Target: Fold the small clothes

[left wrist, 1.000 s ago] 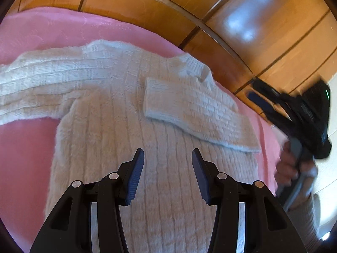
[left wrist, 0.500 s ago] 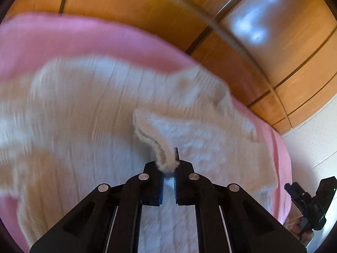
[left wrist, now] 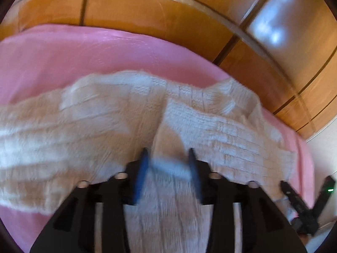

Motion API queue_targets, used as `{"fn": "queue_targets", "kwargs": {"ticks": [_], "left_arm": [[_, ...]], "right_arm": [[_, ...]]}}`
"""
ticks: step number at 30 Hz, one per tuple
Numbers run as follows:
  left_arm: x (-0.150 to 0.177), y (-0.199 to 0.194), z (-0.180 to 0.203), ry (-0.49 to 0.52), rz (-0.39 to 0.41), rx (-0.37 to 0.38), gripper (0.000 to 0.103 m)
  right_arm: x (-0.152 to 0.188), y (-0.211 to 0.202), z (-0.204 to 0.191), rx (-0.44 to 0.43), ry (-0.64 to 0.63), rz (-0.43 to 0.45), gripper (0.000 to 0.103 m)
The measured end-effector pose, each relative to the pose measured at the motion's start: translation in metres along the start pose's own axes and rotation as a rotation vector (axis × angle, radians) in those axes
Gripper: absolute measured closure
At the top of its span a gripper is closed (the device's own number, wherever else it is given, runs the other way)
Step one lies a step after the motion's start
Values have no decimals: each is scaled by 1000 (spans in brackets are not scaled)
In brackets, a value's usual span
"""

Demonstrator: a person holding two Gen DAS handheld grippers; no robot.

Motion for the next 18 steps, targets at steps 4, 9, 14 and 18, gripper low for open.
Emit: {"fn": "queue_targets", "kwargs": {"ticks": [4, 9, 14, 18], "left_arm": [[4, -45, -35, -94, 47, 39, 49], [7, -112, -124, -315, 115, 25, 49], [10, -187, -236, -565, 274, -53, 49], [9, -237, -319, -754, 390, -149, 49]], "right_arm": [[1, 7, -5, 28, -48, -12, 27], [5, 10, -11, 58, -107, -39, 15], [6, 12, -14, 67, -117, -38, 14], [7, 12, -18, 90, -128, -33, 14]]}}
Point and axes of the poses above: each gripper's, at about its wrist camera, not at the fingertips, and y roughly the way its jaws point, z to its right, x to its underside, the point moved 8 cm from there along y, roughly the way its jaws point, and after that the axes turned 10 degrees about -y, right-handed, at the moved point
